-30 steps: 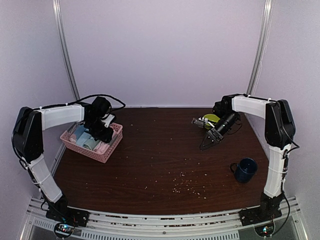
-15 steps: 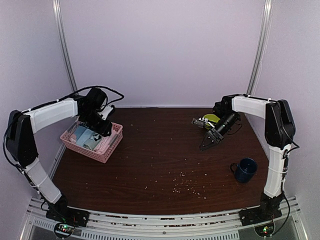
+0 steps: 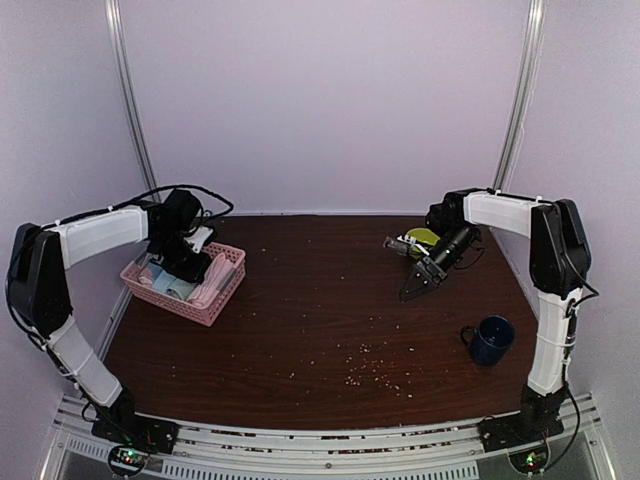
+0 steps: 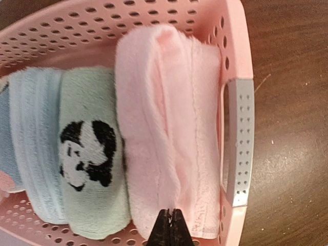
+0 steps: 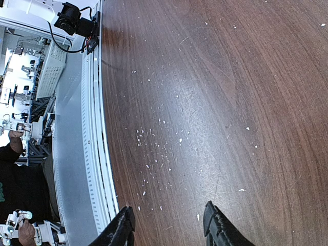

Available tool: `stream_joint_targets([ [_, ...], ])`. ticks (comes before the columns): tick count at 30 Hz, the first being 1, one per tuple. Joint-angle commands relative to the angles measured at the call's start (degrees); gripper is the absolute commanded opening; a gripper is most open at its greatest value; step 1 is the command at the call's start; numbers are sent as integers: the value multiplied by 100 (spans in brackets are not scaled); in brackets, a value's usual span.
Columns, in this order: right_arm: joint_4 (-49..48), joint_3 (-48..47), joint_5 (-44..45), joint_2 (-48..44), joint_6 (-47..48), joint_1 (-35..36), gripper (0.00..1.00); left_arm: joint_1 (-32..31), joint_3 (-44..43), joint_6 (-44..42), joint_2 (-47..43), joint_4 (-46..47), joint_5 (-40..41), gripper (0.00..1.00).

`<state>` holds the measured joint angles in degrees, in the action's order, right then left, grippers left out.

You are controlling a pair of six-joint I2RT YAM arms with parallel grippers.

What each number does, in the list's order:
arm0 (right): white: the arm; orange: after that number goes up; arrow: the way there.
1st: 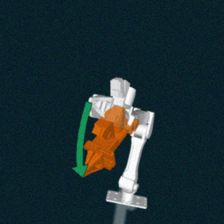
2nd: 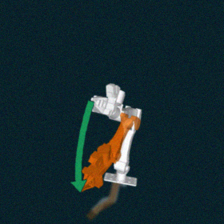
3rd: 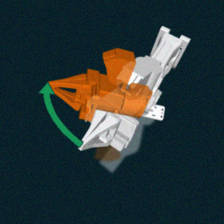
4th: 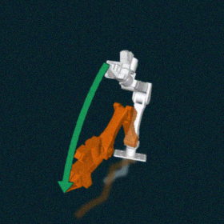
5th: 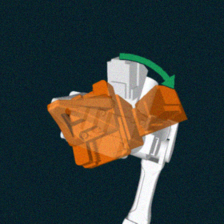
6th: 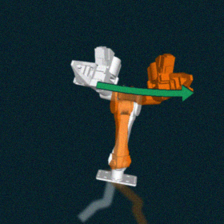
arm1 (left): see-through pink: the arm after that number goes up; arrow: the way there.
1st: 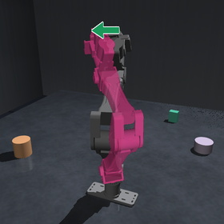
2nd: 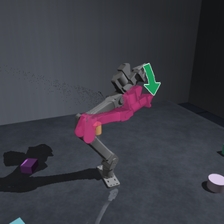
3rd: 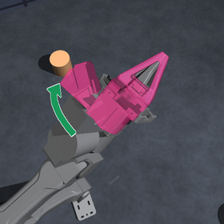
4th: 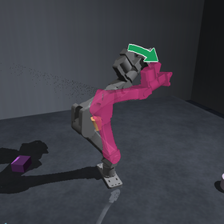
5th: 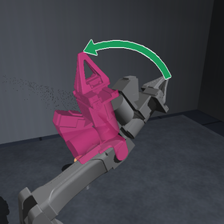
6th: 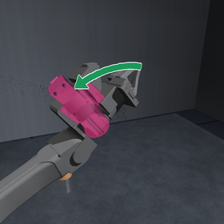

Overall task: Roll the towels
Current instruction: Adjust the towel in the storage box.

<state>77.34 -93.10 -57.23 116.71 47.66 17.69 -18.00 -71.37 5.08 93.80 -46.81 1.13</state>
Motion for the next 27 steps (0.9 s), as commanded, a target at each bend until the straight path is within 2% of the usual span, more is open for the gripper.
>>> stream_joint_targets([
  [1,44,30,-83,-118,49,-30,48,-44,368,103,51,386,-705,0],
  [6,44,38,-62,-89,44,-29,48,-89,230,119,409,643,-992,0],
  [11,44,38,-58,-154,42,-30,48,-142,-509,46,493,37,-299,0],
  [17,42,38,-39,-190,38,-29,48,-99,-1173,-218,612,-230,-464,0],
  [23,44,12,-29,-225,33,-30,48,-90,-1488,5,1125,9,107,0],
  [27,42,-34,-12,-277,42,-43,48,-88,-1530,-47,1488,281,-307,0],
])
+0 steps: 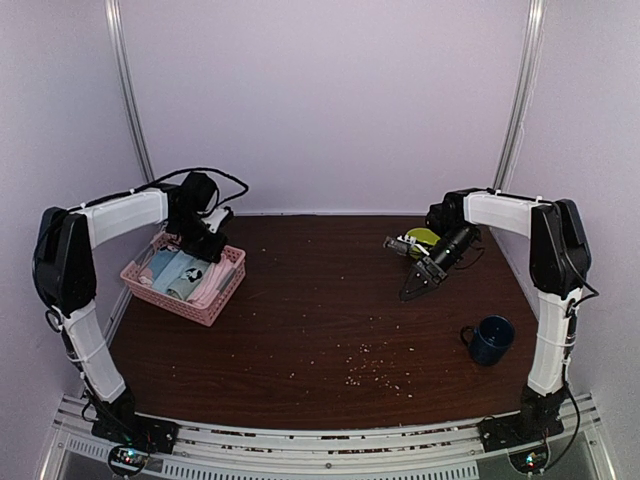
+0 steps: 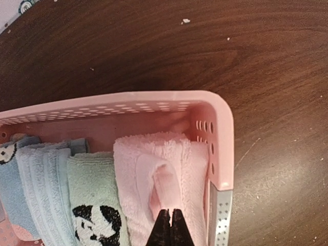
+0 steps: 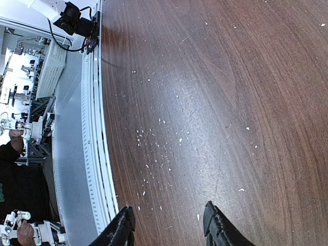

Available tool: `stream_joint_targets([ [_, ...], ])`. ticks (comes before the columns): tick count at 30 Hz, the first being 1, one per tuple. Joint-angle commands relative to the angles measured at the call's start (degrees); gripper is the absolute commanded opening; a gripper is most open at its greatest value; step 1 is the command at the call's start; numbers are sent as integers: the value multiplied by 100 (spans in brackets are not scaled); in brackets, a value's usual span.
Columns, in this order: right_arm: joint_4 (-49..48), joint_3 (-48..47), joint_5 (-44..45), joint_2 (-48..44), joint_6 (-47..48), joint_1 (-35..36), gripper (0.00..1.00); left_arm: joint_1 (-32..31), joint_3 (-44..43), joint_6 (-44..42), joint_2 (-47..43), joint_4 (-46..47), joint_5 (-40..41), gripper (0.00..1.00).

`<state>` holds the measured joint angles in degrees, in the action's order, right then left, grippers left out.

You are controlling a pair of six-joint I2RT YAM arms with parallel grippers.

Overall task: Roll the towels
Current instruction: Adjust the towel in the storage box, then reset both arms

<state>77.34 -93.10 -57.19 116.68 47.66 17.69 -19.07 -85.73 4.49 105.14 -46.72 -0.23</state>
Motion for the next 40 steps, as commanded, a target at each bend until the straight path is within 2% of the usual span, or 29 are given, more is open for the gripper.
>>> stream_joint_targets([
  [1,44,-52,-6,-284,29,-45,48,11,-93,23,436,335,-230,0],
  [6,42,-280,102,-403,-46,-124,48,-2,-107,35,578,383,-309,0],
  [13,-129,-1265,152,-820,-594,-693,49,6,-575,-66,-86,-133,9,0],
  [15,-497,-1506,198,-977,-1074,-933,50,0,-684,-109,-293,-206,-60,0],
  [19,-1980,-1414,745,-1631,-2304,-1337,55,0,-949,-134,-652,-262,-163,13],
  [20,-2581,-1227,1071,-1884,-2743,-1413,81,0,-1002,-156,-746,-236,-179,15],
  [21,-3200,-984,1452,-2160,-3146,-1470,98,6,-1028,-191,-848,-161,-203,16],
  [23,-4266,-449,2356,-2670,-3582,-1522,100,2,-1031,-367,-1091,73,-275,20],
  [24,-4828,-202,2920,-2878,-3829,-1532,100,0,-977,-437,-1262,256,-254,27],
  [26,-5423,220,3325,-3189,-4173,-1532,100,2,-817,-499,-1536,660,-192,35],
  [28,-6066,597,3767,-3409,-4695,-1531,100,0,-603,-533,-1790,1078,-144,50],
  [29,-6282,740,3959,-3493,-4898,-1532,100,0,-461,-530,-1910,1311,-101,90],
  [30,-6432,846,4068,-3548,-5026,-1532,100,0,-316,-528,-2038,1524,-93,97],
  [35,-6755,1250,4101,-3715,-5094,-1534,100,0,563,-541,-2580,2545,60,98],
  [40,-6849,1435,4109,-3757,-5110,-1533,100,0,1119,-624,-2751,2976,87,98],
])
